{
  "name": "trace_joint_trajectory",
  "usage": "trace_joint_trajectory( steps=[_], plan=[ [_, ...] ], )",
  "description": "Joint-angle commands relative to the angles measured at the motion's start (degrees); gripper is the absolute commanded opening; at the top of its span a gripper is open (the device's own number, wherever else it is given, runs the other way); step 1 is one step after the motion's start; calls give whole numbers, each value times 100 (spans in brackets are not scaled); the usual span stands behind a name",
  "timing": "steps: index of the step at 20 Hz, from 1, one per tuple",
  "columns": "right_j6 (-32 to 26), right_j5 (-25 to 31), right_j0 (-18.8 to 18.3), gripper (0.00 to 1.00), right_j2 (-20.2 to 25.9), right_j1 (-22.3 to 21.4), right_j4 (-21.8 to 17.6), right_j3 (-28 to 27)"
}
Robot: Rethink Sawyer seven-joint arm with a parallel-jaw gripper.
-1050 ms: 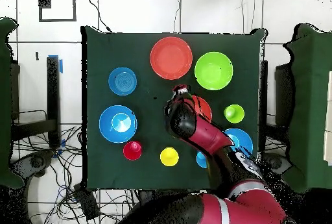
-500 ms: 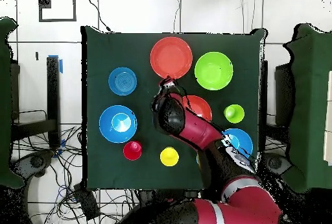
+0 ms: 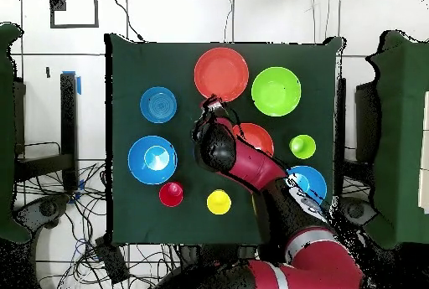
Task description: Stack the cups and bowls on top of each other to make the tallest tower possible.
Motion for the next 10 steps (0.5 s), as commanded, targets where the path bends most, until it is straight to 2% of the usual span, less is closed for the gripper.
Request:
trace_joint_trajectory(
  steps=[1,5,10],
  plan=[
    [865,180,29,100,605,352,-122,-67],
    [827,-23,-70,100,631,548,-259,-137],
    [786,-283,-23,100,532,814,-313,-278]
  ],
)
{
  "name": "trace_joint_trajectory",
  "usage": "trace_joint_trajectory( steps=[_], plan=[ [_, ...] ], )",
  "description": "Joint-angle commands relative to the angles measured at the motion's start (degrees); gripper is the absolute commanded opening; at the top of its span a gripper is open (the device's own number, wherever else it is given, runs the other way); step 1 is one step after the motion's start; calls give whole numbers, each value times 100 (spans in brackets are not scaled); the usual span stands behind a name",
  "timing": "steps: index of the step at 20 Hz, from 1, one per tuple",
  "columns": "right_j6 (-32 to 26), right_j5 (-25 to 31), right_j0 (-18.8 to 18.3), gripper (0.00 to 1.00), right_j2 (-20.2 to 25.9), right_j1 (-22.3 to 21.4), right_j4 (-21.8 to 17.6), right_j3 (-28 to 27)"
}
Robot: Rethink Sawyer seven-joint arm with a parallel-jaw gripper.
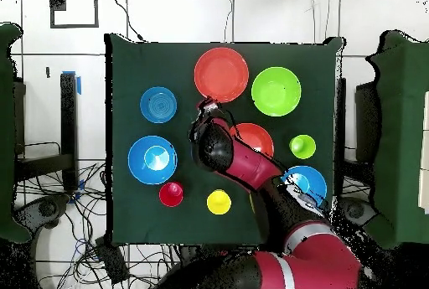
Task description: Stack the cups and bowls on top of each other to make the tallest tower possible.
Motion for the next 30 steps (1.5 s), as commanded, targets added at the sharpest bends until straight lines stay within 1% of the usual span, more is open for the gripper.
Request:
trace_joint_trajectory(
  steps=[1,6,10,12,13,15,17,19,20,23,24,26,30],
  plan=[
    [762,-278,17,100,359,659,-315,-320],
    [747,-346,-43,100,439,858,-394,-447],
    [726,-393,7,100,422,965,-406,-528],
    [705,-366,14,100,407,954,-406,-549],
    [713,-314,-16,100,407,832,-407,-483],
    [734,-323,-7,100,364,730,-401,-421],
    [750,-403,160,100,118,618,-268,-392],
    [728,-518,473,100,-311,496,13,-397],
    [704,-664,684,100,-606,438,194,-420],
    [740,-1075,942,100,-983,371,389,-445],
    [761,-1234,918,100,-979,380,292,-477],
    [772,-1351,875,100,-982,408,166,-521],
    [687,-1561,1059,100,-1316,369,369,-557]
  ],
)
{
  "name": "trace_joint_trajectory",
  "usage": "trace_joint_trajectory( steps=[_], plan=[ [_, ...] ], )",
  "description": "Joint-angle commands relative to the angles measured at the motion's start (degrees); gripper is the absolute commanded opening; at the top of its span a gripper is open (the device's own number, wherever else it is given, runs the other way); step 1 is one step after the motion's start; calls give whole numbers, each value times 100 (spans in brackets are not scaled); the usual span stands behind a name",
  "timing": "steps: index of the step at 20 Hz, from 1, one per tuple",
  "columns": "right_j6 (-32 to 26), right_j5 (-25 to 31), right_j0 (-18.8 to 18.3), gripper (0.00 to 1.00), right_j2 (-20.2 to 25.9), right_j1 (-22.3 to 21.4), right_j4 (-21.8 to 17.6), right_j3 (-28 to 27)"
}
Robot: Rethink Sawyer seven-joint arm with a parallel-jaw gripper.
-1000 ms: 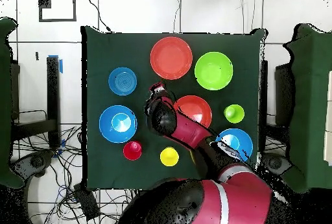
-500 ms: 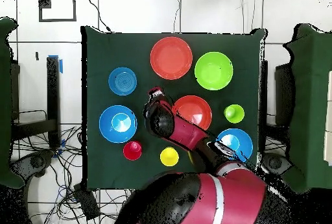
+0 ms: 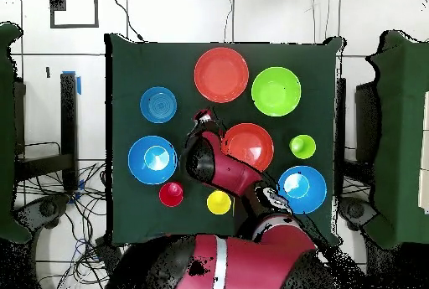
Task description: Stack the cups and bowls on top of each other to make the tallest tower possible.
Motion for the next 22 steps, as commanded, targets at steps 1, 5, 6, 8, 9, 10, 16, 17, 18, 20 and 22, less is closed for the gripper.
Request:
trace_joint_trajectory(
  steps=[1,5,6,8,9,10,16,17,18,20,22],
  plan=[
    [645,-445,235,100,-463,-66,439,-513],
    [600,-320,399,100,-582,-27,741,-525],
    [500,-182,523,100,-713,10,976,-559],
    [381,72,742,100,-917,99,1402,-626],
    [355,124,806,100,-971,136,1522,-644],
    [291,268,904,100,-1063,201,1739,-700],
    [137,680,1254,100,-1306,456,2361,-889],
    [142,688,1310,100,-1320,526,2439,-933],
    [160,719,1350,100,-1326,546,2493,-958],
    [189,764,1388,100,-1344,571,2506,-1010],
    [212,840,1398,100,-1339,573,2499,-1070]
  ],
)
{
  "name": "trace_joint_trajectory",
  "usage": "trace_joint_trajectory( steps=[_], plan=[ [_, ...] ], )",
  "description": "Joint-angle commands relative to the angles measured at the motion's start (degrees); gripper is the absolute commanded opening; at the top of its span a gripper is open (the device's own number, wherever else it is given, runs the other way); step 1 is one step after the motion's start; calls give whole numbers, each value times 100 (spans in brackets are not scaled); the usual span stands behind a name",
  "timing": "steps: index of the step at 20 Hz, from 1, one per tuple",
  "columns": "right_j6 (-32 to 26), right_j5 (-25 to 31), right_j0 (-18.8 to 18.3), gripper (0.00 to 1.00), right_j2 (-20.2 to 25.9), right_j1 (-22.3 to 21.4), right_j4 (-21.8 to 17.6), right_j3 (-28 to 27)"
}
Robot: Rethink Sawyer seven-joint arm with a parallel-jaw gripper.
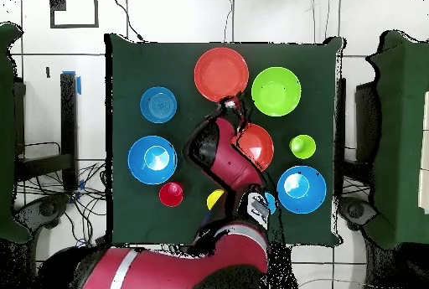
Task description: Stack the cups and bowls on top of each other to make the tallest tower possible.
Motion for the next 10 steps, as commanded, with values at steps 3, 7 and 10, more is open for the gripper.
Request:
trace_joint_trajectory(
  steps=[3,7,10],
  plan=[
    [213,1075,145,100,238,330,259,-638],
    [64,1442,343,100,16,296,456,-828],
    [82,1638,374,100,-70,301,420,-927]
  ],
)
